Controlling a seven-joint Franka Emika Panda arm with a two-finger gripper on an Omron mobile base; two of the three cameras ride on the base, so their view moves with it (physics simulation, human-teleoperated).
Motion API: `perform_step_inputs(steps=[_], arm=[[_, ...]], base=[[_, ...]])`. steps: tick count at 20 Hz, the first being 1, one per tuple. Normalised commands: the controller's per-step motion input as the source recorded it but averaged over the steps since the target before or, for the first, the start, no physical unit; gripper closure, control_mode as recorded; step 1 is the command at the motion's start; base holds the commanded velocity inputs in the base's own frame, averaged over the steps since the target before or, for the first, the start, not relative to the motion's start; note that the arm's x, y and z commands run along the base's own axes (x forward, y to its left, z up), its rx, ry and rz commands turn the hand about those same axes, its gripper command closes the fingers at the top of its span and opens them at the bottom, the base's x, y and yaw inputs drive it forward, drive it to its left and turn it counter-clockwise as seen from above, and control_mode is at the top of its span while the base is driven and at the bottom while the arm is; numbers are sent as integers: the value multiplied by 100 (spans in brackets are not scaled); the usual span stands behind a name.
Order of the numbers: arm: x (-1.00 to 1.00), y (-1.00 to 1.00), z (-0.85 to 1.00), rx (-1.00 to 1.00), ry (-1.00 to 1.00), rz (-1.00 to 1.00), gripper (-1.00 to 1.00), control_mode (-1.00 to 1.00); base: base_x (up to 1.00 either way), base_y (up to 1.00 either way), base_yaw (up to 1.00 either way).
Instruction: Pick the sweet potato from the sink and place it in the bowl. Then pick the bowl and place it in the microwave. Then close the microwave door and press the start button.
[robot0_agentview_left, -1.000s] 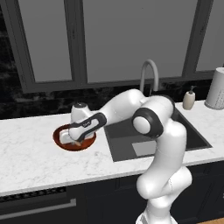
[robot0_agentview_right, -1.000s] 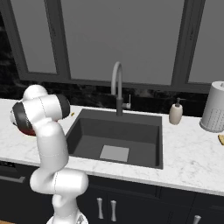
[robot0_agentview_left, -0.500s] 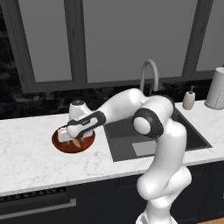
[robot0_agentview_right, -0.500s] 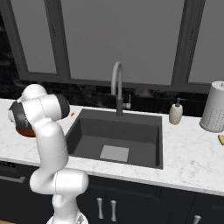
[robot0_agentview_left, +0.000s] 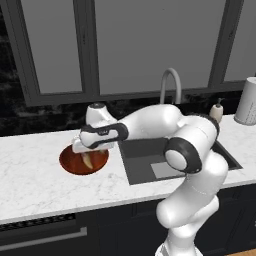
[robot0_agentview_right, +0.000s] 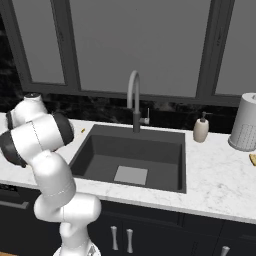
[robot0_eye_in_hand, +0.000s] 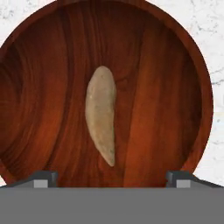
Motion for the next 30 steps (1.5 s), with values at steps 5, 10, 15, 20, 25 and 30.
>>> perform_step_inputs(steps=[5, 10, 15, 20, 25, 30], arm=[[-5, -60, 20, 7, 0, -10, -100, -100], [0, -47, 0, 16, 0, -9, -100, -100], [6, -15, 0, 13, 1, -2, -100, -100], [18, -13, -13, 11, 3, 0, -100, -100], [32, -2, -18, 3, 6, 0, -100, -100], [33, 0, -18, 0, 13, 0, -100, -100]], base=[[0, 0, 0], [0, 0, 0], [0, 0, 0], [0, 0, 0], [0, 0, 0], [0, 0, 0]])
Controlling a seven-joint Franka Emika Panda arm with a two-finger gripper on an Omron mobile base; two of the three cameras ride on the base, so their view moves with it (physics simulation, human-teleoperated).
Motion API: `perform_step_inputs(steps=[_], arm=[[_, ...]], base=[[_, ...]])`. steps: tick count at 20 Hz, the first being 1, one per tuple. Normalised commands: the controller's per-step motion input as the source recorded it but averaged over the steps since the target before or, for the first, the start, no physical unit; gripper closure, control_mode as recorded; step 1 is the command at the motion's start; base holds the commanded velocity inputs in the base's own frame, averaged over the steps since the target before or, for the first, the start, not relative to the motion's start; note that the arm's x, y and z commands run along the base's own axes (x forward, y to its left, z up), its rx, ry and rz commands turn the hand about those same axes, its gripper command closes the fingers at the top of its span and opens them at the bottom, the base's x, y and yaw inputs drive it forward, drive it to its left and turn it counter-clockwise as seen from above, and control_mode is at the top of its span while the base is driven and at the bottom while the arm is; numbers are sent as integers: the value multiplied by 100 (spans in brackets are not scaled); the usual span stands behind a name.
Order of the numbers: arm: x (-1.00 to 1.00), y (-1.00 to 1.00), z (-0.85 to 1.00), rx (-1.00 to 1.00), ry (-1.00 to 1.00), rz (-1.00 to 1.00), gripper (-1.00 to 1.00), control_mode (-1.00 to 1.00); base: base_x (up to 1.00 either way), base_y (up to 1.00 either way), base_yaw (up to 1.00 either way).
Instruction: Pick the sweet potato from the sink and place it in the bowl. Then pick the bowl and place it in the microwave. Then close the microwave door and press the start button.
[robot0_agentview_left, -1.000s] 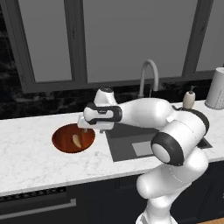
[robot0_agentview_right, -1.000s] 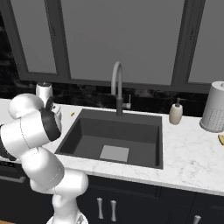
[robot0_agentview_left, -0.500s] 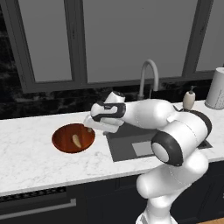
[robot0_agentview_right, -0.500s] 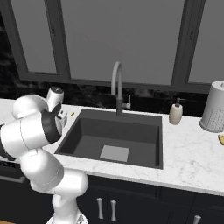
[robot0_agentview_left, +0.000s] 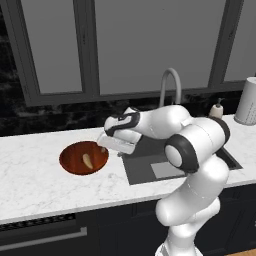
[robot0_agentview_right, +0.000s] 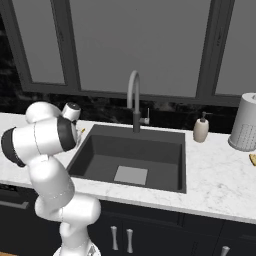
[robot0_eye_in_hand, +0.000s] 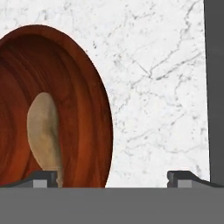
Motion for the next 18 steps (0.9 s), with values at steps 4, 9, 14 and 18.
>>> perform_step_inputs(steps=[4, 9, 14, 18], arm=[[21, 14, -14, 0, 11, 0, -100, -100], [24, 28, -16, 0, 11, 0, -100, -100], [16, 24, -27, 0, 6, 0, -100, -100], [20, 36, -31, 0, 16, 0, 100, -100]], base=[[0, 0, 0], [0, 0, 0], [0, 0, 0], [0, 0, 0]])
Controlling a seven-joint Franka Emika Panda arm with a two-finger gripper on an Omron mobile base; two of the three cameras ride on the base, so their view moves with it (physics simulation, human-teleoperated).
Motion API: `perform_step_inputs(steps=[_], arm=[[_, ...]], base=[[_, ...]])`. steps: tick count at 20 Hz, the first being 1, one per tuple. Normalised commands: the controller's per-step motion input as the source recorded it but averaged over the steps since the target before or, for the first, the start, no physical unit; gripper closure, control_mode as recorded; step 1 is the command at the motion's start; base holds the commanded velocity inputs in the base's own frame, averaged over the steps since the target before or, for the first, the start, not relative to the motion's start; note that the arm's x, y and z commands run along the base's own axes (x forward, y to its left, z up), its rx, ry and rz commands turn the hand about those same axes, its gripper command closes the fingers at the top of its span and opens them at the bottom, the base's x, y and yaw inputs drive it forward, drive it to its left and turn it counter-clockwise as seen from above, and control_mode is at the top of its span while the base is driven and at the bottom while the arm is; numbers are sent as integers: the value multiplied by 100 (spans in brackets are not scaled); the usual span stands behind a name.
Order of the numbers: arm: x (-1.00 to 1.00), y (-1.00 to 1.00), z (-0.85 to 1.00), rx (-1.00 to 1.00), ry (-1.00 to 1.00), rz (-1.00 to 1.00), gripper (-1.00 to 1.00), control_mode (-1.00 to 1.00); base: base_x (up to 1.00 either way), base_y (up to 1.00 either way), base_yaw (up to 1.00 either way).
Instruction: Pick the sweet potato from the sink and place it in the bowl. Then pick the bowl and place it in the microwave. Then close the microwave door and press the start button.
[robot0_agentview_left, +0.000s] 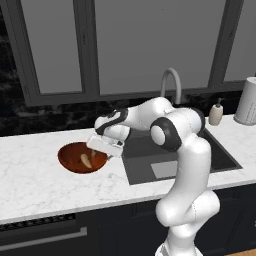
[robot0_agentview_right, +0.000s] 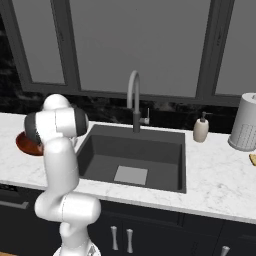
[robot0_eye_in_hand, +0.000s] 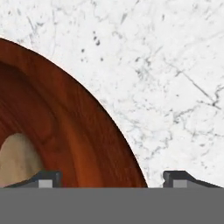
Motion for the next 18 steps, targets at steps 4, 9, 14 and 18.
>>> perform_step_inputs(steps=[4, 9, 14, 18], arm=[[15, 28, -24, 0, 16, 0, 100, -100], [6, 10, -2, 0, 10, 0, 100, -100], [-8, 0, 3, 0, 0, 0, 100, -100], [-34, 0, 4, 0, -7, 0, 100, -100]], base=[[0, 0, 0], [0, 0, 0], [0, 0, 0], [0, 0, 0]])
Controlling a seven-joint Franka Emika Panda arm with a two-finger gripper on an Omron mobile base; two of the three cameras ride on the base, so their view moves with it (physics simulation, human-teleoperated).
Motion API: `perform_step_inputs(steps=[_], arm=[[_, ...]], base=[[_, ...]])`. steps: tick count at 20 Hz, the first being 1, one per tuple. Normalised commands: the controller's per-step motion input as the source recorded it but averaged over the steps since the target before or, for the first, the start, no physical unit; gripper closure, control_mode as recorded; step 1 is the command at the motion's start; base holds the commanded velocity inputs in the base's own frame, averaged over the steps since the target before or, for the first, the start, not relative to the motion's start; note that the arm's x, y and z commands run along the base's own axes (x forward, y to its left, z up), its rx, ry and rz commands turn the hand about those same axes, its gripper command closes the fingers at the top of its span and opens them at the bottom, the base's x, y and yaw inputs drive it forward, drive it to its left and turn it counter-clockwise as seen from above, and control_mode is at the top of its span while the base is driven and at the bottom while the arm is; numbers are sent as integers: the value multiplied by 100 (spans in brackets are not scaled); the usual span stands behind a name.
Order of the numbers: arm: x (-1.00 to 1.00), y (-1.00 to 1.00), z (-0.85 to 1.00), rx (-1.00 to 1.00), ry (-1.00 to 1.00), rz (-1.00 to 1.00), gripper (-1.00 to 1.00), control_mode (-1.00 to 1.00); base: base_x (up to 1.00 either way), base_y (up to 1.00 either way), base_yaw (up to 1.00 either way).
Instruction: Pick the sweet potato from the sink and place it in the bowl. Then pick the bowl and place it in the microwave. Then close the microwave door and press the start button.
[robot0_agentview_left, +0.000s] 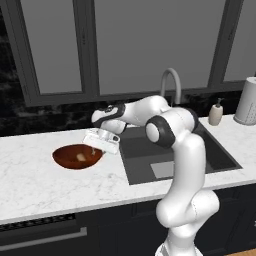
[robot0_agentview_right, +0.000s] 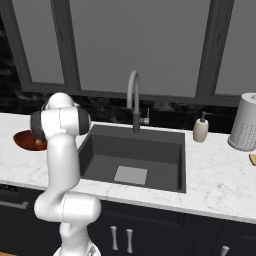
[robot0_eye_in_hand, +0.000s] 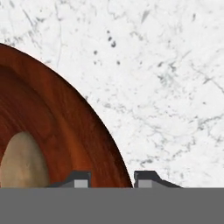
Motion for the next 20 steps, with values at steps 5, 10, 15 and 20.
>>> perform_step_inputs(steps=[5, 10, 15, 20], arm=[[-66, 0, 0, -2, -38, 0, 100, -100], [-58, 0, 0, -2, -39, -4, 100, -100], [-26, -1, 9, 20, -1, -15, 100, -100], [-19, -14, 44, 14, 0, -19, 100, -100]], base=[[0, 0, 0], [0, 0, 0], [0, 0, 0], [0, 0, 0]])
